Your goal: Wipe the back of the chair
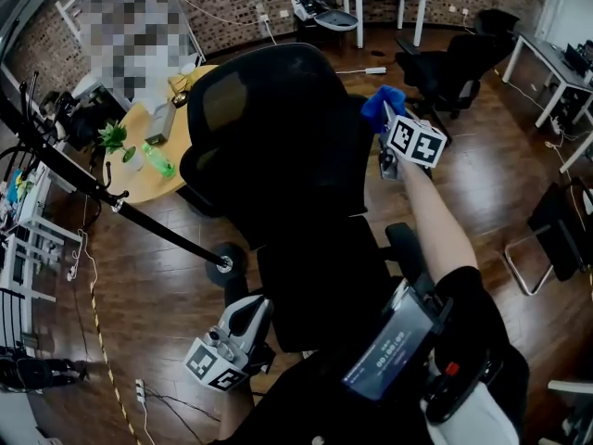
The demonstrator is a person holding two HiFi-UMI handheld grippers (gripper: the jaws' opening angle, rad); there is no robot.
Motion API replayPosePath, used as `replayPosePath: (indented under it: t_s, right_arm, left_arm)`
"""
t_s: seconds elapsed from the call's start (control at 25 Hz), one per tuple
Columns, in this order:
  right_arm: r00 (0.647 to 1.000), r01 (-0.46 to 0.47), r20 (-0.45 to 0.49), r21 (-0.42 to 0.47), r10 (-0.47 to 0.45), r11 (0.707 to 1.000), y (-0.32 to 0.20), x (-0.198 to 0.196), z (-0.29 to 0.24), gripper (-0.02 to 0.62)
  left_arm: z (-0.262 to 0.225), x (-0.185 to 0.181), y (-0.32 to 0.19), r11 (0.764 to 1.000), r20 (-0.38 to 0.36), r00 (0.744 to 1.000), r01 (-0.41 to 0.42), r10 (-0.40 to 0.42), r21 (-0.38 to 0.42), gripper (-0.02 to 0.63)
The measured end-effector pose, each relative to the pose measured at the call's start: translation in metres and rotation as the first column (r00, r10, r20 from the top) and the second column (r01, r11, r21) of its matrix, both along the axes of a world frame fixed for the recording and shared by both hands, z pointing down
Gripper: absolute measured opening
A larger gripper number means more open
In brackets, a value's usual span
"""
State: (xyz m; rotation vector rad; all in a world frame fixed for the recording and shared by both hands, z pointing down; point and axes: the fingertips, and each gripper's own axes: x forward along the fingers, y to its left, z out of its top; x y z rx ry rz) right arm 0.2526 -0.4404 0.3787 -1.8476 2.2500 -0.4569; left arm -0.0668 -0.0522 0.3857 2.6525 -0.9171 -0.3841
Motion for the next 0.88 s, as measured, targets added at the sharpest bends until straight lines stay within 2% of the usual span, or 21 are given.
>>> replayPosePath:
  t_s: [0.24,0.32,0.4,0.52,0.6,0.76,0.88]
  right_arm:
    - [0.992,-0.106,-0.063,0.073,0.111,0.992,0.022,0.024,-0.021,0.029]
    - [0.988,-0.134,-0.074,0.058,0.138,0.989,0.022,0.025,-0.014,0.029]
    - [0.99,-0.119,-0.07,0.005,0.119,0.993,0.015,0.015,0.004,0.029]
    - [0.996,-0.022,-0.089,-0.081,0.015,0.996,0.002,-0.028,0.037,0.029]
    - [0.992,-0.008,-0.125,-0.112,-0.006,0.994,-0.005,-0.054,0.057,0.029]
    - [0.992,-0.007,-0.124,-0.074,-0.003,0.997,-0.004,-0.108,0.068,0.029]
    - [0.985,0.112,-0.129,-0.039,-0.116,0.993,0.003,-0.174,0.071,0.029]
  left_arm:
    - [-0.006,0.008,-0.007,1.0,-0.02,1.0,-0.021,0.022,0.019,0.003]
    - [-0.01,0.008,-0.009,0.999,-0.03,0.999,-0.025,0.026,0.031,0.003]
    - [-0.01,0.005,-0.009,0.999,-0.029,0.999,-0.021,0.022,0.033,0.003]
    - [-0.007,-0.008,-0.005,1.0,-0.029,0.999,0.016,-0.015,0.022,0.003]
    - [-0.005,-0.021,-0.002,0.998,-0.035,0.998,0.054,-0.054,0.012,0.003]
    - [-0.001,-0.053,0.007,0.989,-0.048,0.988,0.148,-0.148,-0.01,0.003]
    - [0.005,-0.073,0.015,0.979,-0.051,0.978,0.202,-0.203,-0.019,0.003]
